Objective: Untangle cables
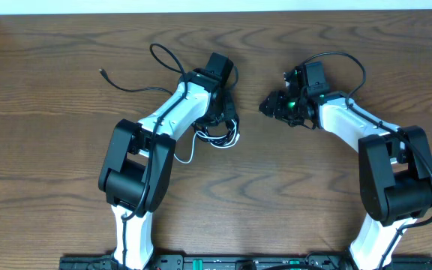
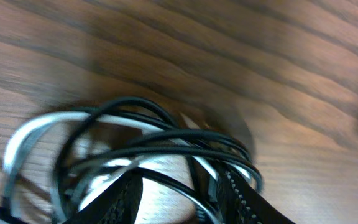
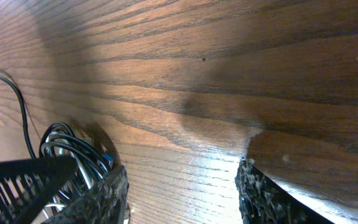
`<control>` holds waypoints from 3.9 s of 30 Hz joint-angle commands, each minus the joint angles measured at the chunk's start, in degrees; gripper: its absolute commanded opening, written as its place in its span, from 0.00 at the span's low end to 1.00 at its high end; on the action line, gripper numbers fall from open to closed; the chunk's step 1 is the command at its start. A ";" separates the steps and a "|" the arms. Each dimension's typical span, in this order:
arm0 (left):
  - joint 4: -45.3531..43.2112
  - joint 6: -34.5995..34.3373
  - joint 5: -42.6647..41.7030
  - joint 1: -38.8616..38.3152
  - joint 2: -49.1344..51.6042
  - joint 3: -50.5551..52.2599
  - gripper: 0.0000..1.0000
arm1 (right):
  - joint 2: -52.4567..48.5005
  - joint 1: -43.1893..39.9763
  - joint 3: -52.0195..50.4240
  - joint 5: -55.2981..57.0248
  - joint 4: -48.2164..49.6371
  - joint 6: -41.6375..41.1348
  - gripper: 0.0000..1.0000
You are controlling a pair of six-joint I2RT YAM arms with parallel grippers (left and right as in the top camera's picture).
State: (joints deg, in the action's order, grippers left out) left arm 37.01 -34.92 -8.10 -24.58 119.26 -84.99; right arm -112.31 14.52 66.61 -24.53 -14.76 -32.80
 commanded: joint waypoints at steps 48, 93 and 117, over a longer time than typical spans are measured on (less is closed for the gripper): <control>-0.24 13.33 0.74 6.38 -8.92 -0.31 0.27 | 5.03 -0.17 0.09 -7.74 3.78 9.31 0.56; 0.46 32.70 -16.76 10.80 0.24 -0.98 0.09 | 5.03 0.24 0.09 -5.40 2.12 9.31 0.57; 1.64 29.70 -30.86 10.64 -17.38 -1.79 0.08 | 5.03 3.58 0.09 -18.03 17.14 5.99 0.61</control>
State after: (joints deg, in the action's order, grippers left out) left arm 39.59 -4.71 -34.48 -13.98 102.74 -85.54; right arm -108.05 17.82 66.59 -40.77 2.55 -24.77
